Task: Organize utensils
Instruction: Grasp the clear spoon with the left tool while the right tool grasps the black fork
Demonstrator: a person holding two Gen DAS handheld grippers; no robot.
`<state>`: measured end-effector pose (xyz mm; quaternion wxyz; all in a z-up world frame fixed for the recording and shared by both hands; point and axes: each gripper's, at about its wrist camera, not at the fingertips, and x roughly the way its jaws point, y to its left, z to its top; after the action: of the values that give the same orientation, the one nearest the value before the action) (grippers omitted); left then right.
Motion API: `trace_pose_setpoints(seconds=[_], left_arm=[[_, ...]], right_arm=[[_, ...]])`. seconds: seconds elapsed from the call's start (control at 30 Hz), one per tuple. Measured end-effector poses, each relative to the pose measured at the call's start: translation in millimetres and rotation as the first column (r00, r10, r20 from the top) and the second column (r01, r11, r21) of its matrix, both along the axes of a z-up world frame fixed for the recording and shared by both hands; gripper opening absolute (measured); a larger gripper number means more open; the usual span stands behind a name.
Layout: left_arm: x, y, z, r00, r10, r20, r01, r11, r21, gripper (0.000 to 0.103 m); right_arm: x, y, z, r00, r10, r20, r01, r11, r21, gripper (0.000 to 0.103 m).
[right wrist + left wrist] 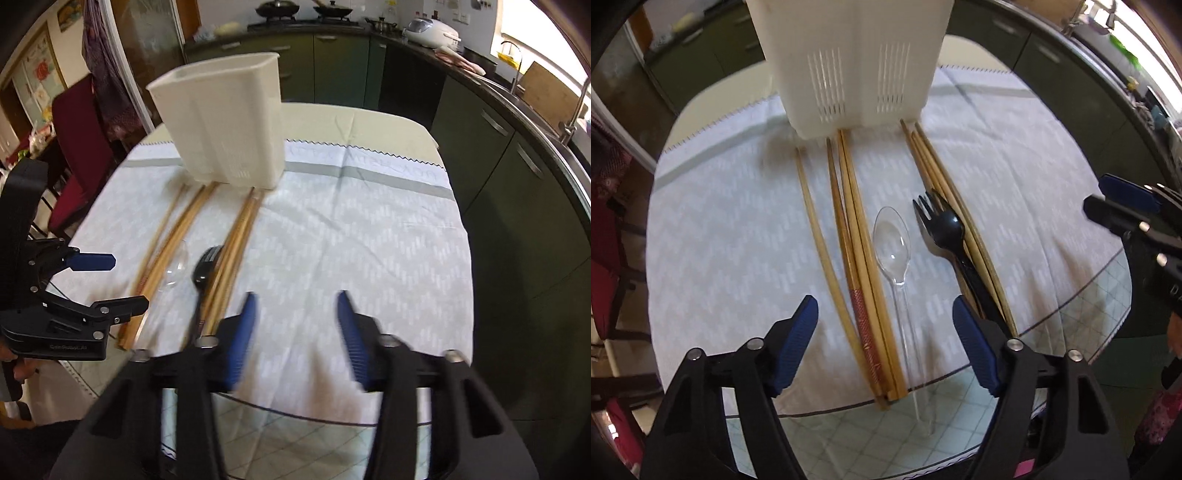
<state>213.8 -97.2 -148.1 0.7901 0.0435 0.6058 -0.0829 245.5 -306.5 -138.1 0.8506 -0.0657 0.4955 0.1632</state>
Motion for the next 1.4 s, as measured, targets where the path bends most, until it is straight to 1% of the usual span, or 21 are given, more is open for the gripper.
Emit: trace_pose_setpoints(seconds=[0.07,0.13,0.2,0.3,0.37,0.43,0.47,0.63,0.7,0.8,0.9,1.0,1.07,1.13,1.2,1.3,1.4], left_arm=[[5,0,-4,1.000,0.014,-0.015,-0.014,1.000,0.009,0.063],[9,-1,-8,0.999,0.026,-0.038,-0.027,1.000,-0.002,0.055],[13,-2,-10,0.997,0.035,-0.067,-0.038,0.999,-0.035,0.044],[21,-11,-14,0.997,0.023,-0.077,-0.027,0.999,-0.040,0.035],[25,-18,-19,0.996,0.018,-0.092,-0.021,0.999,-0.033,0.034],[29,-22,-24,0.994,0.020,-0.109,-0.023,0.999,-0.023,0.030],[31,-25,-27,0.993,0.019,-0.119,-0.022,0.999,-0.023,0.026],[41,-34,-36,0.991,0.027,-0.133,-0.029,1.000,-0.012,0.017],[41,-36,-41,0.989,0.029,-0.143,-0.030,1.000,-0.007,0.011],[48,-44,-47,0.990,0.027,-0.139,-0.027,1.000,0.004,0.009],[49,-44,-50,0.990,0.035,-0.133,-0.036,0.999,-0.009,0.009],[49,-46,-46,0.993,0.034,-0.114,-0.039,0.999,-0.036,0.009],[47,-43,-39,0.994,0.038,-0.098,-0.044,0.997,-0.057,0.008],[49,-42,-34,0.995,0.041,-0.086,-0.048,0.996,-0.072,0.008],[50,-40,-30,0.996,0.046,-0.076,-0.052,0.996,-0.079,0.008],[51,-33,-27,0.997,0.049,-0.067,-0.055,0.995,-0.084,0.008],[50,-23,-28,0.996,0.061,-0.059,-0.067,0.994,-0.090,0.008]], right_arm=[[4,1,-1,0.999,0.017,-0.028,-0.017,1.000,-0.012,0.036],[7,5,-1,0.998,0.040,-0.038,-0.041,0.998,-0.045,0.036],[9,9,1,0.998,0.054,-0.035,-0.057,0.996,-0.074,0.036],[12,10,4,0.997,0.063,-0.035,-0.066,0.995,-0.077,0.036],[14,9,5,0.998,0.059,-0.033,-0.062,0.995,-0.081,0.036],[15,7,6,0.998,0.058,-0.039,-0.061,0.995,-0.075,0.036],[16,7,7,0.997,0.059,-0.041,-0.062,0.995,-0.074,0.036],[13,6,7,0.997,0.072,-0.039,-0.075,0.995,-0.070,0.036],[13,6,7,0.996,0.077,-0.041,-0.079,0.995,-0.066,0.036],[11,12,6,0.995,0.091,-0.043,-0.094,0.994,-0.062,0.036],[10,25,2,0.990,0.126,-0.060,-0.130,0.989,-0.070,0.036],[5,44,-8,0.980,0.177,-0.094,-0.185,0.978,-0.092,0.035],[3,58,-15,0.972,0.203,-0.117,-0.216,0.970,-0.109,0.031],[3,69,-21,0.967,0.217,-0.135,-0.233,0.965,-0.118,0.024],[5,78,-27,0.962,0.226,-0.151,-0.246,0.961,-0.125,0.021],[9,91,-38,0.951,0.239,-0.194,-0.264,0.957,-0.116,0.020],[14,106,-51,0.942,0.245,-0.230,-0.280,0.950,-0.135,0.021]])
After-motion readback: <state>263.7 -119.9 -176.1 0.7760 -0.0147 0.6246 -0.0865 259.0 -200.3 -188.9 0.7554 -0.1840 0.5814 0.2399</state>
